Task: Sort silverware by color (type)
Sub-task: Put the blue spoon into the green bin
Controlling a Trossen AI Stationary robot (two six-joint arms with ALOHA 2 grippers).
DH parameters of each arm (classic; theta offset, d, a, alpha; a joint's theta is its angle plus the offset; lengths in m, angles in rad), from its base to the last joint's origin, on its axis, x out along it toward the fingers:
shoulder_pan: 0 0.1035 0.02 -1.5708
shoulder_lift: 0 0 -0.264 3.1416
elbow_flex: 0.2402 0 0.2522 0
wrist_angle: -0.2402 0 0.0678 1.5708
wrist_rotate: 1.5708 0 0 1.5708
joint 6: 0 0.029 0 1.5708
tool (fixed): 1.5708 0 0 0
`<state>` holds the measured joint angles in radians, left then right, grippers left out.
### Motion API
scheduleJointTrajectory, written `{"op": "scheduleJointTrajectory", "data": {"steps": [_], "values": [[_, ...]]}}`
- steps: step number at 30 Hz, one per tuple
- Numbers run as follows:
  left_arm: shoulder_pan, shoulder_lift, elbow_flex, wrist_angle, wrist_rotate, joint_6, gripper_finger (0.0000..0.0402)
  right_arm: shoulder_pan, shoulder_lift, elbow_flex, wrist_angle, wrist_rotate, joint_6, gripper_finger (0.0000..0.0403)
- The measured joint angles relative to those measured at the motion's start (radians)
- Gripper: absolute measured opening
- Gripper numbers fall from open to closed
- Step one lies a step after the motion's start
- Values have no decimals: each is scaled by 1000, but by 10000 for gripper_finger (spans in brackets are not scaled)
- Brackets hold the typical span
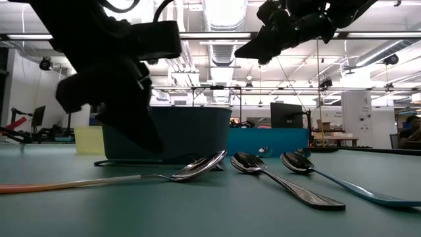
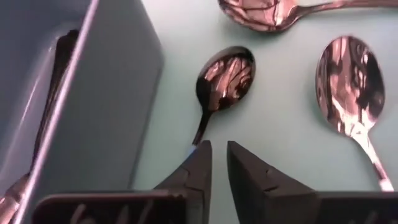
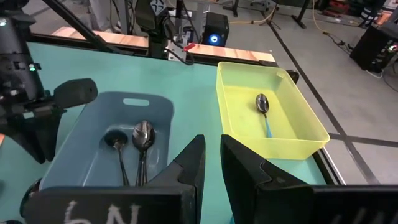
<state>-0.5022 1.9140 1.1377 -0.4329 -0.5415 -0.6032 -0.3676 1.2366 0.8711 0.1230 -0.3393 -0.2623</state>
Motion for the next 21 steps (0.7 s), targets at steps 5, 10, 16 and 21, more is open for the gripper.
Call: {"op": "scheduleJointTrajectory", "data": {"steps": [5, 10, 16, 21], "values": [[1, 62, 39, -17, -21, 8, 83, 0, 0, 0, -12, 0, -2, 43], [2, 91, 87, -88, -38, -5, 126, 0, 0, 0, -14, 0, -3, 43], [2, 79, 94, -133, -53, -8, 150, 0, 0, 0, -14, 0, -3, 43], [6, 81, 77, -114, -78, -13, 149, 0, 0, 0, -14, 0, -3, 43]]}}
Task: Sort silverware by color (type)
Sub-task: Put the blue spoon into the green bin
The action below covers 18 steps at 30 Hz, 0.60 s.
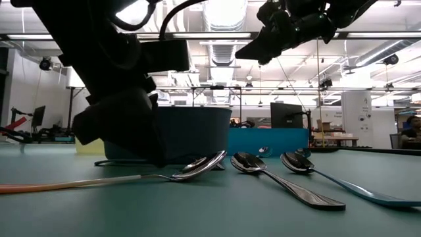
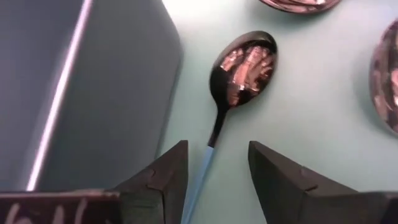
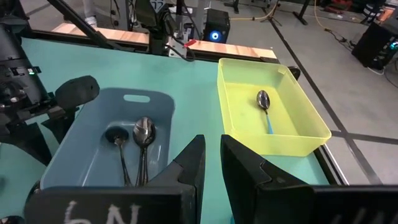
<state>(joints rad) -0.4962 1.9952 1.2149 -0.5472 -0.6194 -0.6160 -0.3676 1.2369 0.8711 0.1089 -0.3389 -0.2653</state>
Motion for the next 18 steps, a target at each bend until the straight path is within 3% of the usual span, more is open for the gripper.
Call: {"op": "scheduleJointTrajectory", "data": {"steps": [18], "values": [[8, 7, -50, 121, 63, -8, 115, 0, 0, 0, 0, 0, 0, 43]]}}
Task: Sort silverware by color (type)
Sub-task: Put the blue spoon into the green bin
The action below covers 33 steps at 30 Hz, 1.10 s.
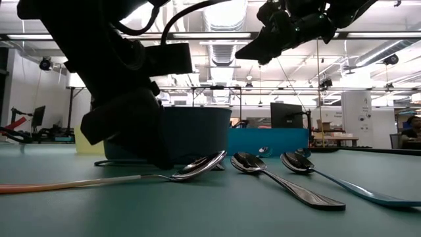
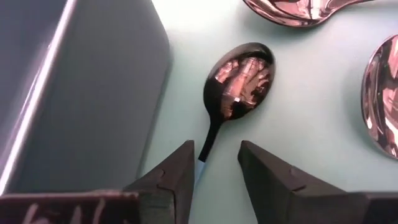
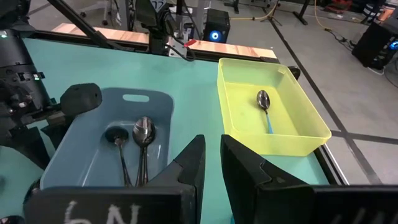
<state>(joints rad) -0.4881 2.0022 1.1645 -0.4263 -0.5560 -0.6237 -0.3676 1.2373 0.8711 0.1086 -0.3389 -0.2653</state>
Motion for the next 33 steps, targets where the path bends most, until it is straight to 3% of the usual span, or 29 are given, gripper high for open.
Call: {"op": "scheduleJointTrajectory", "data": {"steps": [14, 20, 33], "values": [[-1, -4, -1, 7, 44, 2, 9, 0, 1, 0, 0, 0, -5, 43], [-1, -33, -4, -10, 66, -6, 2, 0, 1, 0, 0, 0, -5, 43], [-9, -216, -6, -80, 83, 19, 1, 0, 1, 0, 0, -1, -4, 43]]}}
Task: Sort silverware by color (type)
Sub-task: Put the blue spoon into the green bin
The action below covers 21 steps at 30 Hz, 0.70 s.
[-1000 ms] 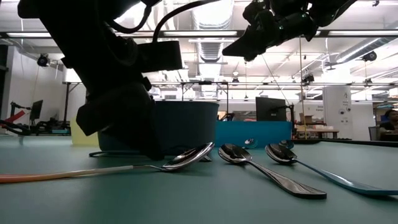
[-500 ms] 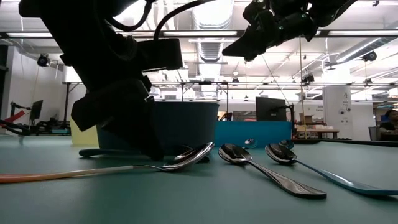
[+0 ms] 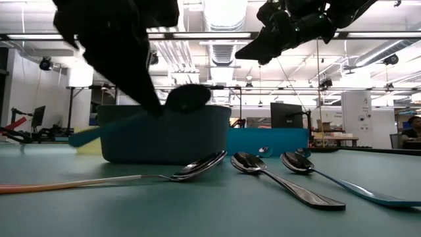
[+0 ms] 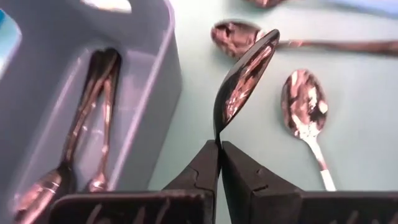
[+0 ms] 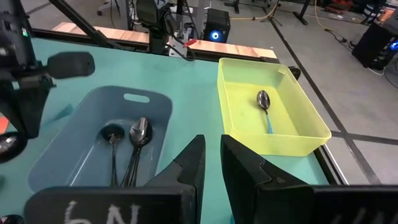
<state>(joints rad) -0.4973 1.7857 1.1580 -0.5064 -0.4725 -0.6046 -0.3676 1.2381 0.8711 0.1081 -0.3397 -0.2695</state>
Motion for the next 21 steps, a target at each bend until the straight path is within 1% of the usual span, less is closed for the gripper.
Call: {"op": "scheduleJointTrajectory", "data": {"steps": [4, 7, 9, 12, 15, 17, 21], "values": [[-1, -57, 0, -2, -18, 25, 1, 0, 0, 0, 0, 0, 0, 43], [-1, -126, 0, 7, -88, 50, 1, 0, 0, 0, 3, 0, 0, 43], [1, -176, 0, 34, -163, 91, 1, 0, 0, 0, 14, 0, 0, 43], [17, -252, -8, 112, -272, 175, 1, 1, 0, 0, 34, -1, 8, 43], [54, -310, -10, 174, -328, 277, 1, 5, 0, 0, 39, -1, 9, 43], [88, -338, -12, 219, -353, 355, 1, 7, 0, 0, 39, -1, 8, 43], [177, -379, -15, 344, -356, 515, 0, 10, 0, 0, 48, -1, 8, 43]]}}
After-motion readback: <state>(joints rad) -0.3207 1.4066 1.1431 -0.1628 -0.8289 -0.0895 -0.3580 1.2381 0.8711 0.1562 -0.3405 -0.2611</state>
